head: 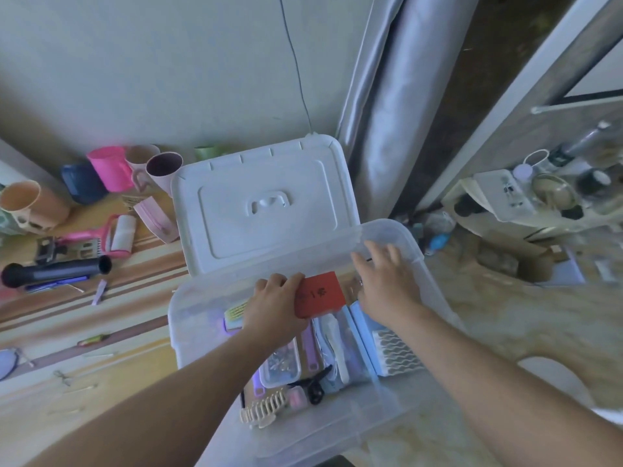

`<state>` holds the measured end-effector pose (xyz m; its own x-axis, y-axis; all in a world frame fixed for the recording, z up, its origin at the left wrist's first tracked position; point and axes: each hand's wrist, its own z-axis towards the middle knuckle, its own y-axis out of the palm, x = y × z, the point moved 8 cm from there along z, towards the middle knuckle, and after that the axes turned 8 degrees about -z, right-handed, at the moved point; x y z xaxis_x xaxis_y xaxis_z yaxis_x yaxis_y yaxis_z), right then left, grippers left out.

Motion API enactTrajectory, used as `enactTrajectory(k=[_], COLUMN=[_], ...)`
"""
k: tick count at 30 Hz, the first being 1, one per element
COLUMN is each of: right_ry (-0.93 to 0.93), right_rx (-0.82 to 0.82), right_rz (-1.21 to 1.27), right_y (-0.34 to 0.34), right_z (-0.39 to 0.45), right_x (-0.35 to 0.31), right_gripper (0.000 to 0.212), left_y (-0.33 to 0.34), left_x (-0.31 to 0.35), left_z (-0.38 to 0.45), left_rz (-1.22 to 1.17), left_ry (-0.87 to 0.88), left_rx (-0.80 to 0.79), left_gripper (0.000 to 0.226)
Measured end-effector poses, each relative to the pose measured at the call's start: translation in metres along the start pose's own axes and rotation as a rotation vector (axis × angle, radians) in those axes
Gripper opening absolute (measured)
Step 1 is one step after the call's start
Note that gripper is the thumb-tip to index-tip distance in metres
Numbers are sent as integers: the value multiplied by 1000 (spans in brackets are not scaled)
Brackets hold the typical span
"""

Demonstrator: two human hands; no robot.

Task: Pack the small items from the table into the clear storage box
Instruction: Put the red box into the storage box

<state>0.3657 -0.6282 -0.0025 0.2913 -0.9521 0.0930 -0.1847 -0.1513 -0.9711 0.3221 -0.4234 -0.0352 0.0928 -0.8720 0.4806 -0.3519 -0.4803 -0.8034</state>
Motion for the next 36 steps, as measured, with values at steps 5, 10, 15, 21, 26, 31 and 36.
enactTrajectory(k=[5,10,15,21,26,31,36], right_ry=[-165,-280,-385,-415,-373,-352,-292], right_rx=[57,-68,-238,-510,-576,-634,-356], right_rz=[147,113,3,31,32,-11,470], right_y=[-3,32,49,65,64,68,21], right_z=[-17,-36,-58,-92,-89,-90,-71], right_x=[-24,-52,-82,-98,-93,-95,-120], right_gripper=[50,93,88,86,61,55,80], left_y=[0,9,21,70,88,72,-22], left_x=[14,24,8,-14,-9,-5,-14], left_z=[7,-9,-52,-100,-110,-107,-100], left_rz=[51,25,-73,-56,-54,-124,-98], left_ry=[75,174,194,65,35,0,184], left_rx=[-41,-226,-315,-399,-332,-510,-37], left_gripper=[82,100,84,79,66,65,60])
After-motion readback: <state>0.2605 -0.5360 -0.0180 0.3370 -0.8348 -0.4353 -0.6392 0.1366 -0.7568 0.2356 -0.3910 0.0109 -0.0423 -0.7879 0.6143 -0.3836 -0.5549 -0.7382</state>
